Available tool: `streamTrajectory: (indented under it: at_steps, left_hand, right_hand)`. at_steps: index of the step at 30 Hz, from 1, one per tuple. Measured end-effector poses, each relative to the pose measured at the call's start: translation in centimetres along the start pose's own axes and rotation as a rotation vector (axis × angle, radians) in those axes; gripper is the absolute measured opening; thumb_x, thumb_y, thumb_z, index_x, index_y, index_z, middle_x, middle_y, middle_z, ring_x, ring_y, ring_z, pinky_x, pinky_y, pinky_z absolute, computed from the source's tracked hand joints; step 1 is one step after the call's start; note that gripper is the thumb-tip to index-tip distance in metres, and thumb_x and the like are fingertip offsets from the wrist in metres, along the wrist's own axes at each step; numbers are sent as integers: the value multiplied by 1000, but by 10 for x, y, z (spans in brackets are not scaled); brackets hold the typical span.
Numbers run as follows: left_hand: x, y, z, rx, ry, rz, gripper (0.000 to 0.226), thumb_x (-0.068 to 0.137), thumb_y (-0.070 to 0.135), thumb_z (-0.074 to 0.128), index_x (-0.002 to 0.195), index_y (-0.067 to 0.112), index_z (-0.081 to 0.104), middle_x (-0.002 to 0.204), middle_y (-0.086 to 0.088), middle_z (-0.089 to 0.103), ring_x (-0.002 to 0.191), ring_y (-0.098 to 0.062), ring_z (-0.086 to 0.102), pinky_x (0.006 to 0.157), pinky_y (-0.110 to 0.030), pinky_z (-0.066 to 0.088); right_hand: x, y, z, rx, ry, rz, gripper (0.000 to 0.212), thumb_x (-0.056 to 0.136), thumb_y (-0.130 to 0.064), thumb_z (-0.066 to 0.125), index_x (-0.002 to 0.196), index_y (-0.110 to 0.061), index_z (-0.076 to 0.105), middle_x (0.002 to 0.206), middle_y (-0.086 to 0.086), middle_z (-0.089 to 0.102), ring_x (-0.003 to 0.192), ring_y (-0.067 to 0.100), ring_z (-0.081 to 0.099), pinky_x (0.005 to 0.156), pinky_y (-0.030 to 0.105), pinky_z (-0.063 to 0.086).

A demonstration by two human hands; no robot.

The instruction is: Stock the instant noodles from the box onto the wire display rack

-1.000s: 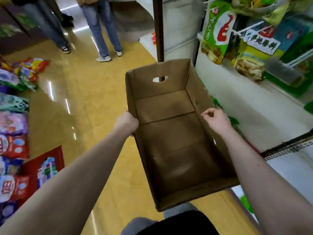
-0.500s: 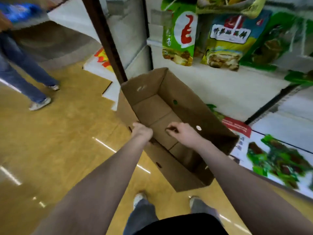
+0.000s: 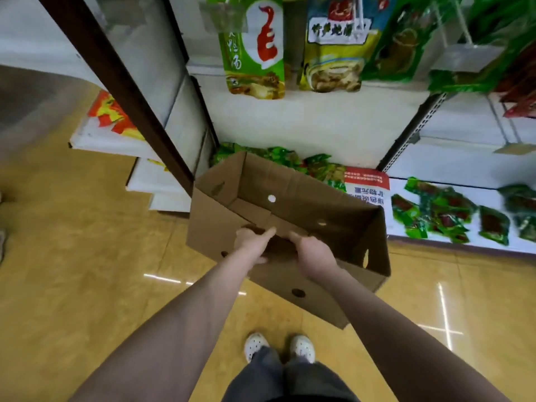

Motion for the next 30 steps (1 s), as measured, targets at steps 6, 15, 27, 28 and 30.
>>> streamTrajectory:
  at_steps: [6,15,27,28,30]
  left_hand:
    - [1,1,-8,1138,184,735,48,80,37,70,118,22,43,126,-6,43,117,-25,45,92,-35,45]
    - [70,-32,1,1635,-469,766,24,89,20,57,113,22,60,113,-4,63,106,-26,59,85,-37,51]
    - [242,-165,59,1730,-447,811,41,99,16,39,138,24,46,125,-9,59,110,-28,58,86,-39,50]
    - [262,-182,71,1729,-445,812,40,98,13,38,135,23,49,122,-9,60,107,-28,59,83,-38,50]
    - [302,-217,93,1725,-441,803,37,97,8,36,126,20,56,114,-9,63,101,-27,60,74,-34,46]
  right_hand:
    - [-11,21,15,49,11,48,49,94,-9,47,139,-30,40,111,4,64,99,20,63,80,30,54]
    - [-13,37,74,87,-66,121,45,93,-12,49,133,-32,44,122,-4,59,108,12,56,94,27,45]
    - [86,109,251,-15,-39,157,41,97,-21,46,135,-33,44,128,-5,58,123,12,50,109,32,31]
    - [98,119,274,-16,-42,168,40,97,-20,45,135,-32,45,126,-5,59,121,13,51,108,31,33]
    - [121,143,324,-19,-47,199,38,97,-19,45,134,-29,47,123,-3,60,118,14,53,106,30,37]
Point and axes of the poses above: each hand's wrist, its own x-axis towards the middle knuckle, its own z-axis out of the palm, y = z × x, the point moved 3 cm from there along x, towards the middle knuckle
